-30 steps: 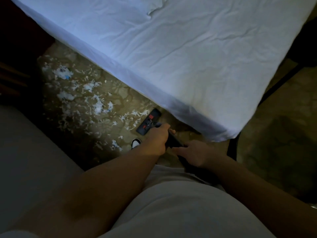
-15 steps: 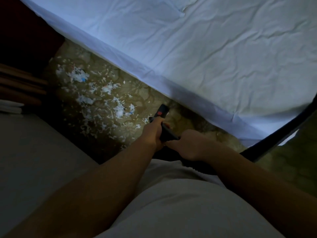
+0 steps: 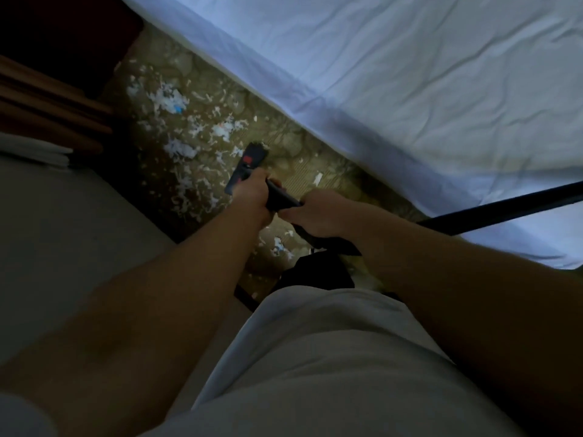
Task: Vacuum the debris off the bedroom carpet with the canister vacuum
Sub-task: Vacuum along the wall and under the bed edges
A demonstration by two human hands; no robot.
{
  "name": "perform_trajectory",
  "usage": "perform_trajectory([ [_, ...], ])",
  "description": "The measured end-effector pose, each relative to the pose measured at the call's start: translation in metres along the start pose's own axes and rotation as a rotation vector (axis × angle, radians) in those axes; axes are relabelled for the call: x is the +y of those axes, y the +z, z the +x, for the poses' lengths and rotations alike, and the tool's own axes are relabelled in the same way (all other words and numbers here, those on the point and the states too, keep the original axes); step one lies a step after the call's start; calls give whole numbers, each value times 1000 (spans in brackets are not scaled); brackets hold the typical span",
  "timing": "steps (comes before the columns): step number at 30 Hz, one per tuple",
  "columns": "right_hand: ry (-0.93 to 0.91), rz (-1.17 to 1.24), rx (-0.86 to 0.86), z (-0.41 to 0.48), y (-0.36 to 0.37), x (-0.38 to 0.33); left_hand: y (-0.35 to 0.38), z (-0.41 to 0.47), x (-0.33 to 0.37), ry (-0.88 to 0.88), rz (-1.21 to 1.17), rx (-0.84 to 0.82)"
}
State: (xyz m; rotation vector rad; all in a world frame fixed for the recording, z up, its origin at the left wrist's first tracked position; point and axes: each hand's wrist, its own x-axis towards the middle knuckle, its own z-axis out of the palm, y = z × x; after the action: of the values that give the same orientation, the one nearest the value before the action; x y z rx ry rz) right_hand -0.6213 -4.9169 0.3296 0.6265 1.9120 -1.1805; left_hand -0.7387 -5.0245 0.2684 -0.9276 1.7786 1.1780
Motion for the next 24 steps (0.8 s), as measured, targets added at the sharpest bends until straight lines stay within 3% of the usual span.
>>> perform_trajectory([
  [11, -7, -20, -7, 17, 8, -2, -11, 6, -2, 12, -52, 55],
  [24, 169, 253, 154, -113, 1, 134, 126, -85, -99, -11, 209, -179],
])
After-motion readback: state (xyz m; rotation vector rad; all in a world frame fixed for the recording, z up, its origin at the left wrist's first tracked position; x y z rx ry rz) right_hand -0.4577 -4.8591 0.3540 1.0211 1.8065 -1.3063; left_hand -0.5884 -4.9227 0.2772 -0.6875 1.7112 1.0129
